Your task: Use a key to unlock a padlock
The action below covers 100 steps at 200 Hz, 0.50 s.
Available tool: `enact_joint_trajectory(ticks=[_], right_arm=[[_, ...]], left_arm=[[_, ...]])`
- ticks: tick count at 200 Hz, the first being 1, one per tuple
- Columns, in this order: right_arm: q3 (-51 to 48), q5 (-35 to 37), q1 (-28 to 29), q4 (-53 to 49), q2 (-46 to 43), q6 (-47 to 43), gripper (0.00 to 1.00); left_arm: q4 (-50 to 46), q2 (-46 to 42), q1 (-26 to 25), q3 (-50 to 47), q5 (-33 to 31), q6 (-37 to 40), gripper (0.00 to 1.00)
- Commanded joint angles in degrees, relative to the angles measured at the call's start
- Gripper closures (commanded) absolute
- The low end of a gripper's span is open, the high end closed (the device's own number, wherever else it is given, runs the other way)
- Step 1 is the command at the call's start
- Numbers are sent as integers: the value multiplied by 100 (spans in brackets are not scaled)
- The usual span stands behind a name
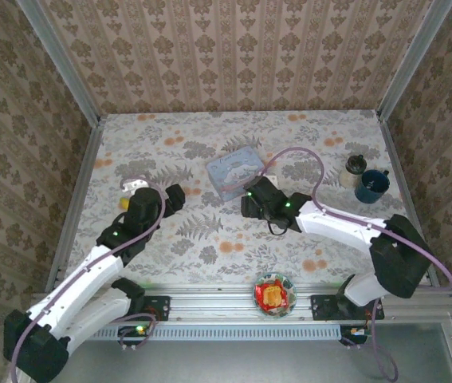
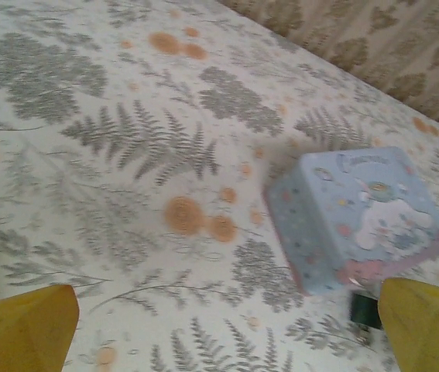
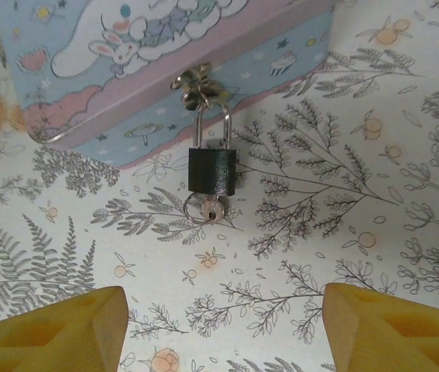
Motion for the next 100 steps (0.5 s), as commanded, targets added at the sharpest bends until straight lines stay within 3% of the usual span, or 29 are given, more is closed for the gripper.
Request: enact_joint_trajectory(ticks=[1, 60, 100], right_arm=[[298, 288, 45, -408, 202, -77, 31], [638, 288, 55, -648, 571, -6, 26], [798, 338, 50, -757, 744, 11, 11]], left_arm=[[-12, -28, 390, -82, 432, 266, 0], [332, 818, 997, 404, 1248, 707, 0], [554, 1640, 1052, 875, 1605, 819, 0]])
